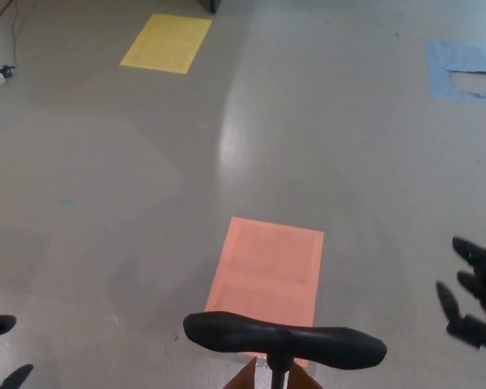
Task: An air pump is kept on top of a storage box on the floor and the robot uses its right hand to press down on the handle of the pump to compress it
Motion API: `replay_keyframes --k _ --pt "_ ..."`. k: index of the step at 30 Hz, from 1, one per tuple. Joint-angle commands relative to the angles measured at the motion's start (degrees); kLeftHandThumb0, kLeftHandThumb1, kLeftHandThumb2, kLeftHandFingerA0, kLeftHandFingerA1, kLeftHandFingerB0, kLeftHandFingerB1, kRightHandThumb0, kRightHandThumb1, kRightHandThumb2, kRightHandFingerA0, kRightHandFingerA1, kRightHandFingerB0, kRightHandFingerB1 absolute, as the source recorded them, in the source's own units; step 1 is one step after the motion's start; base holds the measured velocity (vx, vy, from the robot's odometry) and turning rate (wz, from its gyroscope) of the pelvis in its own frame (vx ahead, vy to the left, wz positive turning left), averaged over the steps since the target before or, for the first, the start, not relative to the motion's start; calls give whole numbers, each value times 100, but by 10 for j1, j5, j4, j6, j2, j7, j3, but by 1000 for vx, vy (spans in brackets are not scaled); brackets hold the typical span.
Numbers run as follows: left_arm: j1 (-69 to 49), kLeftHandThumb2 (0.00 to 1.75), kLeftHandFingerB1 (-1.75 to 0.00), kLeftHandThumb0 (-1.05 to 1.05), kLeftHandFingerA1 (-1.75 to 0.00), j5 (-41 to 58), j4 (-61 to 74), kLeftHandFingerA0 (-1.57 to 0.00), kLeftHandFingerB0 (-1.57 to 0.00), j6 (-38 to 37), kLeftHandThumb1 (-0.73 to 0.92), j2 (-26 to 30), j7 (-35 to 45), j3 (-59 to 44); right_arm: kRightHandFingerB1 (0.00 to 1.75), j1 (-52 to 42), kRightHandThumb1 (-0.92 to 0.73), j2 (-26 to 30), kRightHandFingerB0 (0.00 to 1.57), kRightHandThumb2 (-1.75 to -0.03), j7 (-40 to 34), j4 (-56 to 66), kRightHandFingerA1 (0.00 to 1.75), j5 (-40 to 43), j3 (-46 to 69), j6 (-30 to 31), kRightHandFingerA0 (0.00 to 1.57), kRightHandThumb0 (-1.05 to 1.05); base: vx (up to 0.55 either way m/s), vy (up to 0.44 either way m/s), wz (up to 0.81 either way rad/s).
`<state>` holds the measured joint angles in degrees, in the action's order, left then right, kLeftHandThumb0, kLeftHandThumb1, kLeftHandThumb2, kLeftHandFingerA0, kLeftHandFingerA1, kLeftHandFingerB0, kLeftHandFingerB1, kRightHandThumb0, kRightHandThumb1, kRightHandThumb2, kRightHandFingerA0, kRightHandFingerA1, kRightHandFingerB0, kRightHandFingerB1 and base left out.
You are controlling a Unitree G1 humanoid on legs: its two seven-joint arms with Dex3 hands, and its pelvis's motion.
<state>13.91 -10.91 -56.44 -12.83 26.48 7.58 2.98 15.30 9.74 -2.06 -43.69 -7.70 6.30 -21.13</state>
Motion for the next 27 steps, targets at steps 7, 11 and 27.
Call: replay_keyframes --k 7,11,27 --pt "65 111 -47 -33 -48 8 6 0 0 -37 60 19 9 -12 35 -45 -66 103 0 -103 21 676 44 247 160 31 11 -72 0 0 0" --pt "72 98 -36 -66 -45 8 6 -10 0 -37 68 23 10 -14 24 -8 -85 175 11 -67 68 726 26 306 180 82 14 -80 0 0 0" --pt "76 98 -34 -66 -44 4 -16 -9 0 -28 68 25 16 -8 13 155 -78 384 0 -113 214 845 11 351 113 221 0 -86 0 0 0"
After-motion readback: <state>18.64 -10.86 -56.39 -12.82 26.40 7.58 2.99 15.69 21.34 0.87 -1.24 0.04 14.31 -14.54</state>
